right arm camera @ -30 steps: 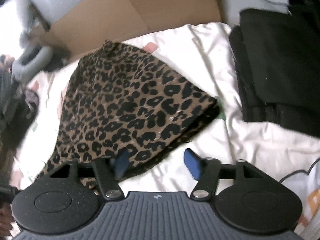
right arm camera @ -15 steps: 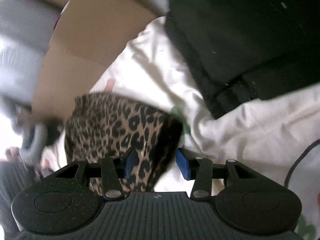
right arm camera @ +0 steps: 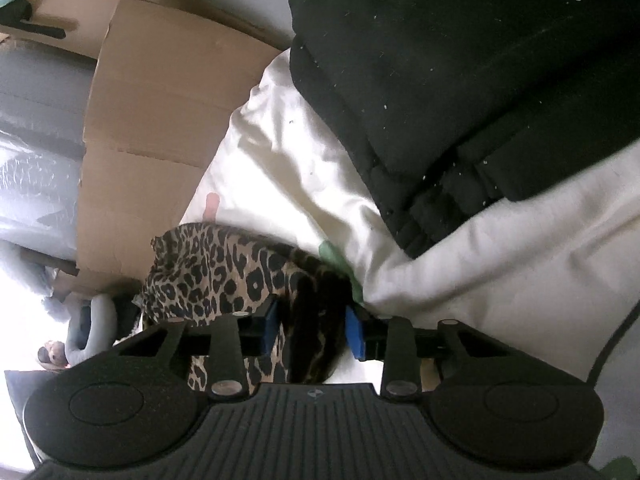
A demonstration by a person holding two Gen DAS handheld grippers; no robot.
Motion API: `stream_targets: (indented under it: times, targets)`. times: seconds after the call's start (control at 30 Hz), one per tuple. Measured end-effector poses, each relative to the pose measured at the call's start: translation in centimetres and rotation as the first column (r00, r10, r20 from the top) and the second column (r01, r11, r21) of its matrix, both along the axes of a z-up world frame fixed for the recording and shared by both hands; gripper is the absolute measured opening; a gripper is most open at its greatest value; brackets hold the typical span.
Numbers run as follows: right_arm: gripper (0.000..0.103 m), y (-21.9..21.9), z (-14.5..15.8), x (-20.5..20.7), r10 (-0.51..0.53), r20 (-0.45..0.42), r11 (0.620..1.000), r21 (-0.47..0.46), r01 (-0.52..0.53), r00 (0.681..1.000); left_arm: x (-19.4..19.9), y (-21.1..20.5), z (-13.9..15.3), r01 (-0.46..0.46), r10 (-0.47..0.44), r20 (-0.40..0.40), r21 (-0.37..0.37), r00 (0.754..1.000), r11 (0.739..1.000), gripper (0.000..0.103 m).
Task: Fold clothes
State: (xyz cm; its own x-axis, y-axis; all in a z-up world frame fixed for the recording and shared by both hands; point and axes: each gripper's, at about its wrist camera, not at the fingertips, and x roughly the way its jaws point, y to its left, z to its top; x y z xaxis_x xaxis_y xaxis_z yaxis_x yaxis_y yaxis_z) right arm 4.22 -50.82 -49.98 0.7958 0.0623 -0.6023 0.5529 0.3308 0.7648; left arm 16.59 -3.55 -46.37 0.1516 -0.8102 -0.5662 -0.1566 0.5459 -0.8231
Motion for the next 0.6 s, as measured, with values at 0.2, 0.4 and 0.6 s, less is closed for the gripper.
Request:
stream_targets:
  times: [0.2, 0.4, 0.6]
  targets:
    - [0.026, -0.5, -0.5, 0.3, 0.008, 0.015, 1.0, -0.012, -0.007, 1.0, 0.1, 0.1, 0.3, 0.005, -0.005, 0.004, 0.012, 1.0, 1.0, 0.006]
    - [0.013, -0.2, 0.7, 1.5, 0.075, -0.019, 0.99, -0.115, -0.077, 0.997, 0.1, 0.0, 0.9, 0.023, -0.023, 0.015, 0.033, 1.0, 0.999, 0.006]
    - [0.009, 0.2, 2.3, 2.1, 0.11, -0.055, 0.974, -0.195, -0.119, 0.992, 0.2, -0.1, 1.9, 0.048, -0.05, 0.032, 0.061, 0.998, 0.997, 0.006]
